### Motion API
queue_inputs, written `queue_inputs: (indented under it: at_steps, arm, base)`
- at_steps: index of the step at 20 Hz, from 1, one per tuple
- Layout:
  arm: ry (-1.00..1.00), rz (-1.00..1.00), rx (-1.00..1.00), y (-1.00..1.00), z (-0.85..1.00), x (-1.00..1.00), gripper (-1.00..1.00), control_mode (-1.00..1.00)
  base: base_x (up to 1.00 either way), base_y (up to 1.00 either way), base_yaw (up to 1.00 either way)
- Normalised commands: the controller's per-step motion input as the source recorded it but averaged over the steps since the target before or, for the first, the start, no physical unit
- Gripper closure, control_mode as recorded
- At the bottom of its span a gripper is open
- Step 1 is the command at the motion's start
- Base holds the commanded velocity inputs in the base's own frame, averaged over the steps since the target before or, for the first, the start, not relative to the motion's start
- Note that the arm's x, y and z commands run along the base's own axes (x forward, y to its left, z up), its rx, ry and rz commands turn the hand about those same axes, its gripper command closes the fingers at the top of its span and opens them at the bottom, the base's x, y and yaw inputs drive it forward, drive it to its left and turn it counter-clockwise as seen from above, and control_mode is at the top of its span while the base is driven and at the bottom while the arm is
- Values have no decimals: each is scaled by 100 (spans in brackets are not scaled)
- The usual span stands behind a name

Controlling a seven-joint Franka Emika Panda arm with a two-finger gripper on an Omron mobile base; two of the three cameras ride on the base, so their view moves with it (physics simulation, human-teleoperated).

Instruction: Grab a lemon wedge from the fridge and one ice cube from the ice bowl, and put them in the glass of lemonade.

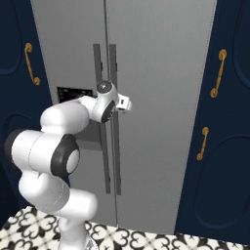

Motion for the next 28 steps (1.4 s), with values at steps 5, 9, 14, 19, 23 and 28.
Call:
queue_inputs:
  at_steps: [5, 9, 14, 19, 23, 28]
  arm:
    - [-1, 0, 0, 1, -20, 42, -100, -100]
    - [-7, 0, 0, 0, -24, 31, -100, -100]
    - [-4, -10, 0, -21, -5, 10, -100, -100]
    - [0, -10, 0, -29, -7, 21, -100, -100]
    - [0, 0, 0, 0, 0, 5, -100, -100]
    - [0, 0, 0, -1, 0, 0, 100, -100]
  base:
    - [0, 0, 0]
    - [0, 0, 0]
    - [0, 0, 0]
    - [0, 0, 0]
    - [0, 0, 0]
    - [0, 0, 0]
